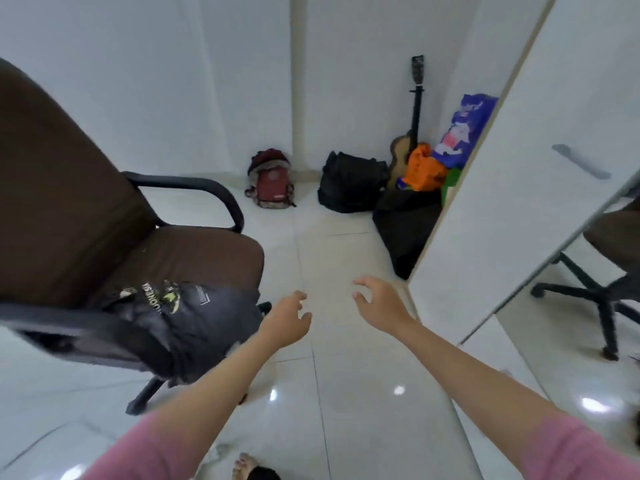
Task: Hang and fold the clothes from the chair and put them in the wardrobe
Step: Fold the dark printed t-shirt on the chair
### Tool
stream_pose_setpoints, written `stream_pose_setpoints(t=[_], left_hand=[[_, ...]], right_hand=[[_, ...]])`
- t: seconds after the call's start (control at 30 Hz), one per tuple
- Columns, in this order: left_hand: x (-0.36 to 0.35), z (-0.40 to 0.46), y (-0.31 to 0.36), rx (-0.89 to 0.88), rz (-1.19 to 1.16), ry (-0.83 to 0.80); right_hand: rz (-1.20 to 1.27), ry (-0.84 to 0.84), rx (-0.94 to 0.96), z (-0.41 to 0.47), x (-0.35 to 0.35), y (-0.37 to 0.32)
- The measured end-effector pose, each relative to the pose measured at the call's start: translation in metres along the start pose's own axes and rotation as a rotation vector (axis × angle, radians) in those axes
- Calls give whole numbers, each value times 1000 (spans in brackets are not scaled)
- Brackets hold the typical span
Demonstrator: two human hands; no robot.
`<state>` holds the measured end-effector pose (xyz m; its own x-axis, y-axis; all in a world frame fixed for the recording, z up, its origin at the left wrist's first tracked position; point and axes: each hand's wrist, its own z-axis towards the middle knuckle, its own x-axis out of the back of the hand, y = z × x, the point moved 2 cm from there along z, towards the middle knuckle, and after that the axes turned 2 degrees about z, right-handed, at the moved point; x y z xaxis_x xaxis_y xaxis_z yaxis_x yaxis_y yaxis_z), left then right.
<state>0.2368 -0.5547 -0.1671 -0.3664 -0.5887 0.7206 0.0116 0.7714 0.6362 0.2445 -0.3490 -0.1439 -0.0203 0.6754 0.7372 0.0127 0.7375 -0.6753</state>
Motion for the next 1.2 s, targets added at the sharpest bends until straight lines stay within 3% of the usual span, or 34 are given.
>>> stream_pose_setpoints(t=[0.33, 0.6, 0.9, 1.2], left_hand=[[107, 22, -162, 363, -243, 249], [142, 36, -247, 589, -457, 414], [164, 107, -322, 884, -684, 601], [134, 171, -382, 1200, -638, 464]], right_hand=[[-41, -335, 195, 134, -155, -119], [-39, -600, 275, 203, -248, -174], [-146, -881, 435, 331, -357, -214], [-285, -1191, 518, 433, -475, -231]])
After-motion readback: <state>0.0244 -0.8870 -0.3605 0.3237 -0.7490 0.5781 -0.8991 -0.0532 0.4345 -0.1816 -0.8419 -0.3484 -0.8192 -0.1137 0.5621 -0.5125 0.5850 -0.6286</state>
